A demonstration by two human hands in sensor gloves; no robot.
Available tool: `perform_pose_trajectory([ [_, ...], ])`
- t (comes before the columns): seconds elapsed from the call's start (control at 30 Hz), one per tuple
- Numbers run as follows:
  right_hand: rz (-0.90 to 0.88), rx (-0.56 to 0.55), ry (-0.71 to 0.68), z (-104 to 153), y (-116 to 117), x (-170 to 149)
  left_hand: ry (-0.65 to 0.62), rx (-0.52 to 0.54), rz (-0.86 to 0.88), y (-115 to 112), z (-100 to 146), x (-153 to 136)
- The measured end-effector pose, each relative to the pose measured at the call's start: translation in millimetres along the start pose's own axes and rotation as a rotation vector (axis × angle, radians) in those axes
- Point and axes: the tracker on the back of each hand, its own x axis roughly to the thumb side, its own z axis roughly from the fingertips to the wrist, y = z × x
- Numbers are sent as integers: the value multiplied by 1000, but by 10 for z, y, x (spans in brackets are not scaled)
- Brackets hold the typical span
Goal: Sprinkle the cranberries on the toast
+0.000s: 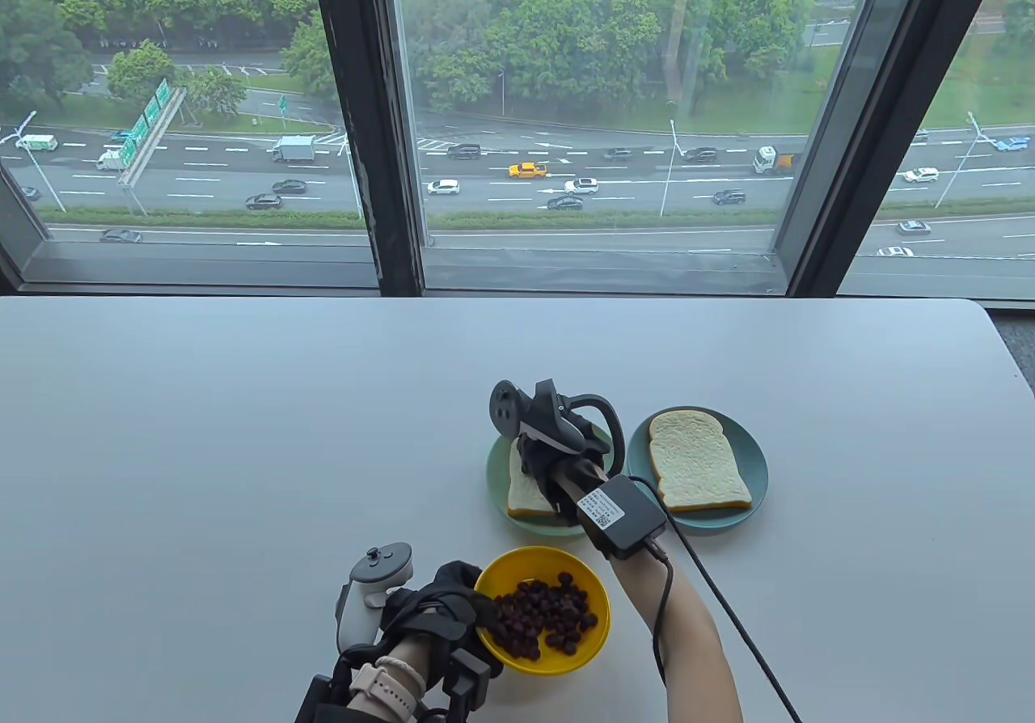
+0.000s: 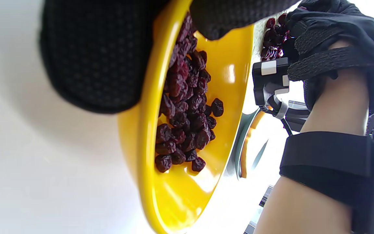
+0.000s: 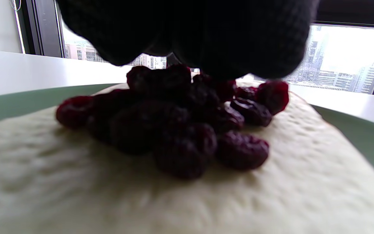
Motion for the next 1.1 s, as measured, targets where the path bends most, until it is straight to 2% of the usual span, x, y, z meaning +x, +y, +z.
perform_pose_trajectory([
  [0.2, -54, -14, -16, 57, -32, -58, 2, 1, 0, -1, -3, -1],
  [0.37, -99, -27, -55, 213, -107, -151, 5, 3, 1, 1, -5, -3],
  [0.47, -139, -38, -102, 382, -173, -236, 4, 7, 7, 3, -3, -2],
  [0.63, -261, 10, -238, 827, -315, -384, -5, 16, 20, 6, -1, 2],
  [0.83, -436, 211, -488, 1375, -381, -345, -23, 33, 24, -20, 4, 13],
  [0.93, -329, 304, -548, 1586, -307, -252, -35, 28, 29, -30, 14, 21],
  [1.1, -118, 368, -635, 1760, -186, -64, -56, 47, 30, -18, 37, 29],
])
